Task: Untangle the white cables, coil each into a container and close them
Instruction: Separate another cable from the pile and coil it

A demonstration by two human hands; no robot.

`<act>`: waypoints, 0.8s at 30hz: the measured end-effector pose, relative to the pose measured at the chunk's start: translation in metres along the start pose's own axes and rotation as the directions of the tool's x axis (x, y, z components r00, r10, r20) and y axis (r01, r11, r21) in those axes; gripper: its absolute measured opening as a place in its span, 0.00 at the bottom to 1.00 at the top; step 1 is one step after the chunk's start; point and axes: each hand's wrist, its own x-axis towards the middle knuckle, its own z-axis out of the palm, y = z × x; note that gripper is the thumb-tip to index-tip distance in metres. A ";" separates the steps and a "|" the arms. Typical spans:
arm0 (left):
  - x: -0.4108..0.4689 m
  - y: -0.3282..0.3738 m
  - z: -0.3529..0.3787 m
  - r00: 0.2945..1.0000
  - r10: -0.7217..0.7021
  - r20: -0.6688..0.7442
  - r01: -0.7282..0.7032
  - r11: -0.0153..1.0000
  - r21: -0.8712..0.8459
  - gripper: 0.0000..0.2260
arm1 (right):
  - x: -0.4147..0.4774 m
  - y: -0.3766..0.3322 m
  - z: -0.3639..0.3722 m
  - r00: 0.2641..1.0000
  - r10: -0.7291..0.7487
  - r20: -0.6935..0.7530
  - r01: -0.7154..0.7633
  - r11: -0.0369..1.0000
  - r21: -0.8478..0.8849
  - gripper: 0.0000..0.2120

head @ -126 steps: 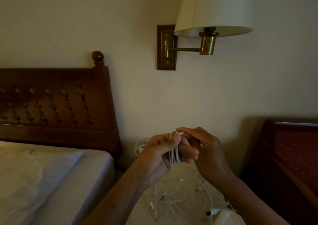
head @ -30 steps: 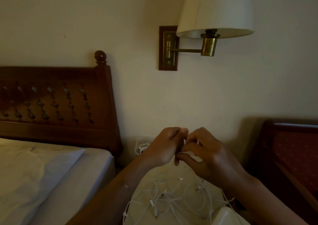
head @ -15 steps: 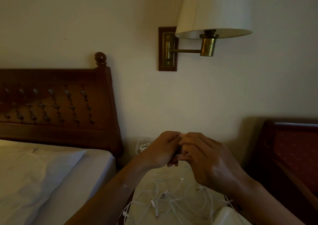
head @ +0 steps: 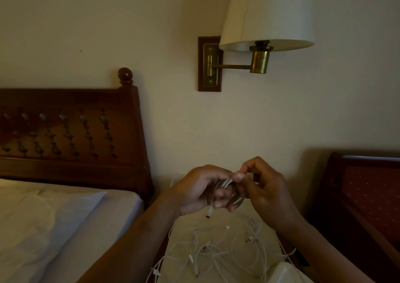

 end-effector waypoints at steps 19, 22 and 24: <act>0.000 -0.049 0.028 0.938 0.133 -0.320 -0.237 0.919 -0.315 0.18 | -0.002 0.001 0.032 0.924 0.122 -0.362 -0.126 0.992 0.011 0.04; 0.001 -0.045 0.021 0.902 0.121 -0.415 -0.204 0.966 -0.160 0.18 | -0.003 0.002 0.025 0.958 0.098 -0.269 -0.137 0.982 -0.130 0.06; 0.001 -0.043 0.018 0.902 0.130 -0.412 -0.149 0.989 -0.016 0.19 | 0.000 0.000 0.014 0.985 0.032 -0.170 -0.075 0.964 -0.254 0.03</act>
